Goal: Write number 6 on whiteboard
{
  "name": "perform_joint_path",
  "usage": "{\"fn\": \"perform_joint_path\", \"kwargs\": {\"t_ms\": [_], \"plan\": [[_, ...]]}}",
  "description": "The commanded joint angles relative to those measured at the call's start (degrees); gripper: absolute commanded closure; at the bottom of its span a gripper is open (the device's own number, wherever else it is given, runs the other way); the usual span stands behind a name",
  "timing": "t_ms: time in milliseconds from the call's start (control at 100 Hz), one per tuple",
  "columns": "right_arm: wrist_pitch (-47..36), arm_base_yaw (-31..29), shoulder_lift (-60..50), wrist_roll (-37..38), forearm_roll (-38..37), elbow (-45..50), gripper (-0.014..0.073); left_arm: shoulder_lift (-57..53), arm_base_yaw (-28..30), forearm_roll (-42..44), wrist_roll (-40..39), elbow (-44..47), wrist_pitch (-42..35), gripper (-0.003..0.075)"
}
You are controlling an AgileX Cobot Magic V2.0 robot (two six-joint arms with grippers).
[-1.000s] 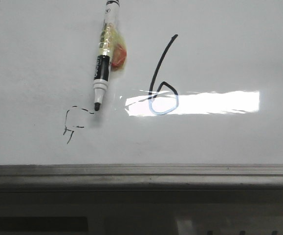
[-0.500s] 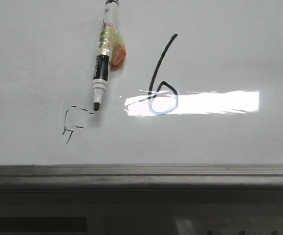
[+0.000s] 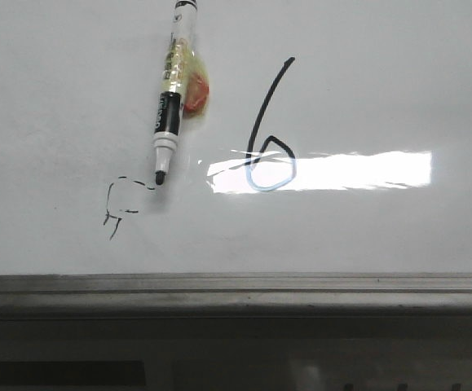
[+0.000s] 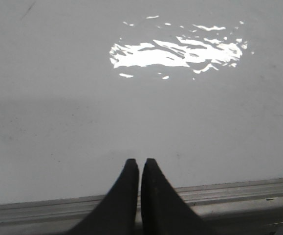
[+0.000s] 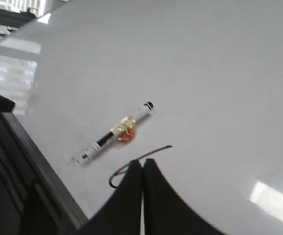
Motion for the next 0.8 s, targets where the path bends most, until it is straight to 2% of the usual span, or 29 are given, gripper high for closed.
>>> {"fn": "perform_joint_path", "kwargs": {"t_ms": [0, 100, 200, 270, 370, 470, 510, 790], "plan": [[-5.78, -2.82, 0.52, 1.83, -3.48, 1.34, 0.0657, -1.53, 0.11, -0.55, -0.58, 1.35, -3.92, 0.0741], [-7.89, -8.56, 0.50, 14.23, -12.13, 6.18, 0.0657, -1.53, 0.11, -0.55, -0.58, 1.35, -3.92, 0.0741], [-9.01, -16.26, 0.40, 32.08, -24.88, 11.67, 0.0657, -1.53, 0.11, -0.55, -0.58, 1.35, -3.92, 0.0741], [-9.01, -22.29, 0.40, 38.51, -27.93, 14.88, 0.0657, -1.53, 0.11, -0.55, -0.58, 1.35, -3.92, 0.0741], [-9.01, -29.85, 0.29, 38.67, -27.95, 18.76, 0.0657, -1.53, 0.11, -0.55, -0.58, 1.35, -3.92, 0.0741], [-6.82, -33.84, 0.00, 38.67, -28.27, 21.32, 0.0657, -1.53, 0.11, -0.55, -0.58, 1.35, -3.92, 0.0741], [-2.97, -34.61, -0.42, 38.67, -28.57, 21.08, 0.0657, -1.53, 0.11, -0.55, -0.58, 1.35, -3.92, 0.0741], [-4.02, -34.96, -0.81, 38.13, -28.70, 21.08, 0.0657, -1.53, 0.11, -0.55, -0.58, 1.35, -3.92, 0.0741]]}}
